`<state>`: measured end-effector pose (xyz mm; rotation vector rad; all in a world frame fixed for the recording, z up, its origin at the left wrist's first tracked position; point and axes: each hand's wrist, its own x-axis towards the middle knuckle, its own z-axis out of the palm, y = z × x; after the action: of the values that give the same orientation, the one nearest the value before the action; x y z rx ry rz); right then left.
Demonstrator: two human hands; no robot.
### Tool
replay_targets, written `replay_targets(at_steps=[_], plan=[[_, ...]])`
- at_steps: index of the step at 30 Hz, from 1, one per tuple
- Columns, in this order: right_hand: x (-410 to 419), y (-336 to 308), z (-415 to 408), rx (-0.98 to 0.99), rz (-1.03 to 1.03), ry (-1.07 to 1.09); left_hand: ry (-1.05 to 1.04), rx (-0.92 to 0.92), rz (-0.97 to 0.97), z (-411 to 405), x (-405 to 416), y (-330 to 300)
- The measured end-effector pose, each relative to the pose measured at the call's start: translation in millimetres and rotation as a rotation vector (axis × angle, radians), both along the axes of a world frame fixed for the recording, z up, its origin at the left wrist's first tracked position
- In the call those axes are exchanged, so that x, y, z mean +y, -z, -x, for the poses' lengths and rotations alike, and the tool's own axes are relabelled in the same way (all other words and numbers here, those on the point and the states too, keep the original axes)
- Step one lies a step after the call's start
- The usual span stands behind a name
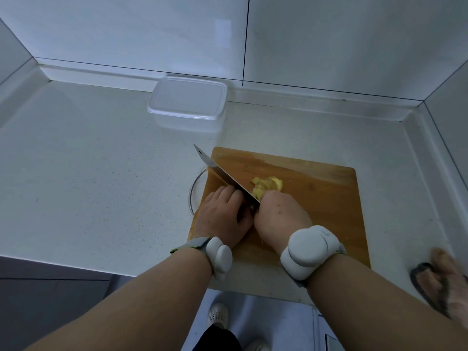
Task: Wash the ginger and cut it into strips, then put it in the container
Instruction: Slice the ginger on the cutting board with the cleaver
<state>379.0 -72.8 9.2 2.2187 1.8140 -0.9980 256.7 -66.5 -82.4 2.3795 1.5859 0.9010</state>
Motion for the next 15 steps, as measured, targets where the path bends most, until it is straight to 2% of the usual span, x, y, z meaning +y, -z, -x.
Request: replay_targets(at_steps=[15], plan=[[-21.7,-17.9,-19.7,0.033,0.038,0.052,0.007,0.04,0.056,2.0,0.3,0.0]])
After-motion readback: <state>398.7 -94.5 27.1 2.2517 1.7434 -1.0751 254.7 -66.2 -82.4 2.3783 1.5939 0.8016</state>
